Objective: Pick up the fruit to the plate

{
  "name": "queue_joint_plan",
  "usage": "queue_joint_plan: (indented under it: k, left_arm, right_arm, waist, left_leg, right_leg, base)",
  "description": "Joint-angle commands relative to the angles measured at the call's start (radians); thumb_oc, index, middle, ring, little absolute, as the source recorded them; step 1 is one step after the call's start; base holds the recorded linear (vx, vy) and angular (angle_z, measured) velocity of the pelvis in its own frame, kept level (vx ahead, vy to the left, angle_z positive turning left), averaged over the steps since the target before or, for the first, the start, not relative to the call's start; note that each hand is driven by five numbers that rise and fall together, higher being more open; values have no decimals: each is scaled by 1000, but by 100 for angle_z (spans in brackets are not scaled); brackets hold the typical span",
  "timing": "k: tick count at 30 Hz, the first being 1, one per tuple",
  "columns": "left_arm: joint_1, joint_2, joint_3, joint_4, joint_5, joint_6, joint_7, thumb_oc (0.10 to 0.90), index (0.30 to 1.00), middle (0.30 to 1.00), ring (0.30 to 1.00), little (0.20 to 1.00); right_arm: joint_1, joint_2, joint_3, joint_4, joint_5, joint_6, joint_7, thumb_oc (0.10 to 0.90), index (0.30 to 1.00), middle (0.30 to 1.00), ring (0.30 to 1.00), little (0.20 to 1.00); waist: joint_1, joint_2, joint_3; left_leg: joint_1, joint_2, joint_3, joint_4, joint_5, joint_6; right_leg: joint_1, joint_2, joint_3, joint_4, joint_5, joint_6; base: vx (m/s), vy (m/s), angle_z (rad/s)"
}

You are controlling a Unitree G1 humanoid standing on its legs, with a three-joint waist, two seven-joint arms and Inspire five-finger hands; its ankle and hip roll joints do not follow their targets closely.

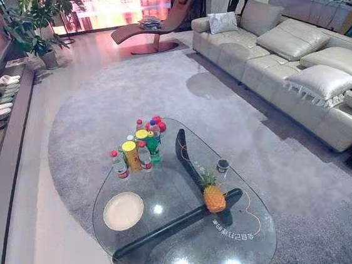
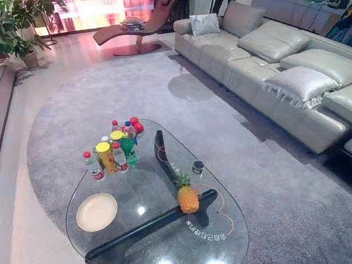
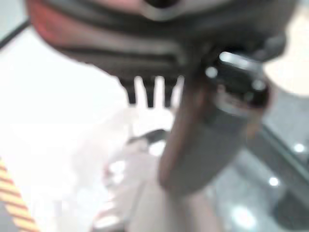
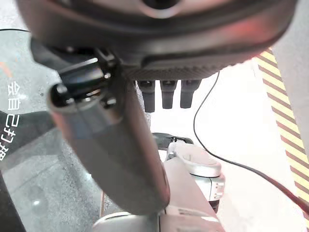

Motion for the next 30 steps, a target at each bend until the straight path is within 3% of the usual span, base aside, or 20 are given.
queue_joint_plan:
  k: [1, 30]
  left_arm:
    - [-71, -13, 8, 64, -10, -18, -21, 800, 900, 900, 900, 900]
    - [-69, -10, 18, 66, -29, -21, -12, 800, 900, 900, 900, 900]
  right_arm:
    - [-75, 13, -24, 69, 5, -3, -8, 800, 900, 900, 900, 900]
    - [-87, 3, -22, 79, -3, -2, -19, 800, 900, 900, 900, 900]
  waist:
    - [28, -35, 21]
    - [28, -33, 16]
  left_leg:
    - [33, 11, 37, 1, -80, -11]
    - [45, 18, 36, 1, -85, -14]
  right_leg:
    - [-35, -8, -16, 5, 51, 9]
    - [-21, -5, -21, 5, 40, 4]
  base:
    - [-31, -17, -44]
    - [0, 0, 0]
